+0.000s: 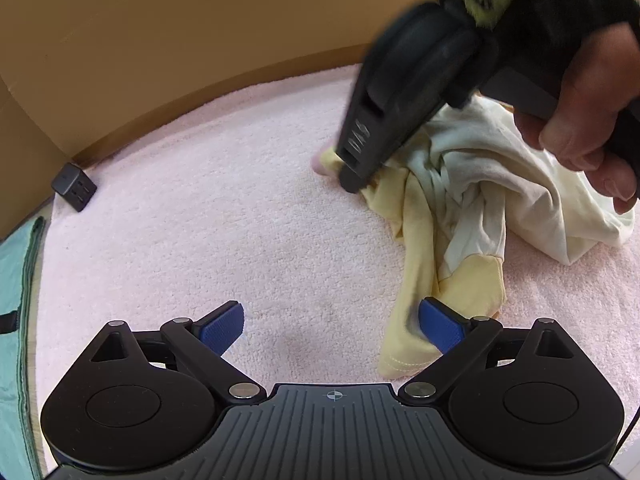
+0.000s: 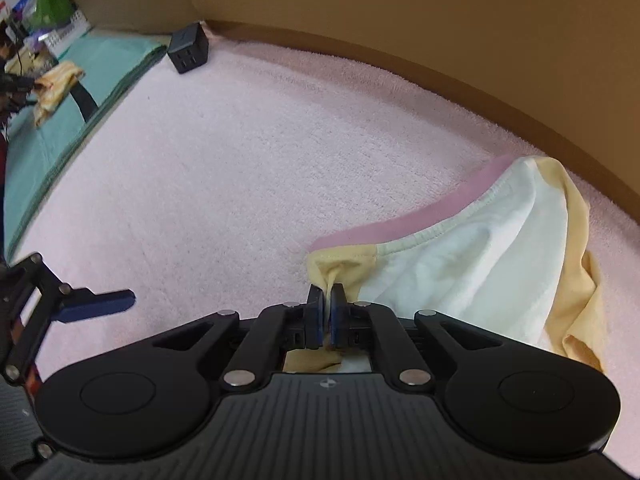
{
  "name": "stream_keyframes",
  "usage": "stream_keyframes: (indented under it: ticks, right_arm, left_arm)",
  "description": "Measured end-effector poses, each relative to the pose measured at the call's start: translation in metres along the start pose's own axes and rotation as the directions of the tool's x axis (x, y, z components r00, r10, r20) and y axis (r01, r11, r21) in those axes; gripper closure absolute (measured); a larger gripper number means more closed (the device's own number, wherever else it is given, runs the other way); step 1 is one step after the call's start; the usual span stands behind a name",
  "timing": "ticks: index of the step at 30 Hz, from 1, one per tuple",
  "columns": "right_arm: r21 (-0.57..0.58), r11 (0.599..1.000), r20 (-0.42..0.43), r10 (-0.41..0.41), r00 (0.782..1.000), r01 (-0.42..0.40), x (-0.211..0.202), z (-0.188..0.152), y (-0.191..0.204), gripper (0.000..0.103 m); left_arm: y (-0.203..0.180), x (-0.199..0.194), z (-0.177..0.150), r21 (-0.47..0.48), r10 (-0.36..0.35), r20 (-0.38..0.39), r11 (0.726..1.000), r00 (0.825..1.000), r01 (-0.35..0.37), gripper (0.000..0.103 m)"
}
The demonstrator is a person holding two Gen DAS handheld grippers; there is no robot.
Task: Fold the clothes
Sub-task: 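Release the shirt with both grippers, leaving it spread on the towel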
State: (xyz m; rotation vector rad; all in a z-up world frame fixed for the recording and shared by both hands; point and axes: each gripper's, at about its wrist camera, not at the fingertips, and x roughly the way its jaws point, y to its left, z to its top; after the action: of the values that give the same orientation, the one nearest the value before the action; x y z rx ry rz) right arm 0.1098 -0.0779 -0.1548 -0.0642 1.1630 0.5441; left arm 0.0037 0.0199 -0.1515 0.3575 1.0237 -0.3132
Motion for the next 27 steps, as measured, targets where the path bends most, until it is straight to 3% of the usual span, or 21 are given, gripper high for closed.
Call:
stream_keyframes:
  ticks: [7,12,15,17,18,19,20,27]
  right_arm:
    - [0.097,0.992,0.112,0.066,0.992,-0.077,-0.01,0.027,-0.001,0.099]
    - [0.171,0.983,0.241,0.024,0.97,-0.067,-0.011,0.054,-0.006,0.099]
    - [0.189,0.981,0.271,-0.002,0.963,-0.051,-0.009,0.065,-0.009,0.098]
    - [0.195,0.98,0.274,-0.024,0.961,-0.031,-0.007,0.071,-0.011,0.089]
    - [0.197,0.98,0.257,-0.039,0.966,-0.013,-0.004,0.071,-0.012,0.059]
    - [0.202,0.979,0.235,-0.046,0.971,-0.003,-0.001,0.069,-0.015,0.041]
    - [0.211,0.977,0.226,-0.047,0.973,-0.002,-0.001,0.065,-0.018,0.03]
    - [0.25,0.968,0.292,-0.093,0.952,0.018,-0.045,-0.011,-0.034,0.037]
  left_arm:
    - [0.001,0.001,0.0,0.002,0.001,-0.008,1.0,1.0,-0.001,0.004]
    - [0.002,0.001,-0.002,-0.001,0.003,-0.02,1.0,1.0,-0.003,0.004]
    - [0.004,0.0,-0.005,-0.004,0.005,-0.025,1.0,1.0,-0.005,0.004]
    - [0.001,-0.001,-0.006,-0.006,0.005,-0.029,1.0,1.0,-0.005,0.004]
    - [0.0,-0.001,-0.004,-0.008,0.005,-0.03,1.0,1.0,-0.005,0.004]
    - [0.0,-0.002,-0.001,-0.01,0.005,-0.031,1.0,0.999,-0.006,0.004]
    - [0.001,-0.002,-0.001,-0.014,0.004,-0.032,1.0,0.999,-0.004,0.004]
    - [0.01,0.0,0.0,-0.045,0.013,-0.024,0.999,1.0,-0.014,0.004]
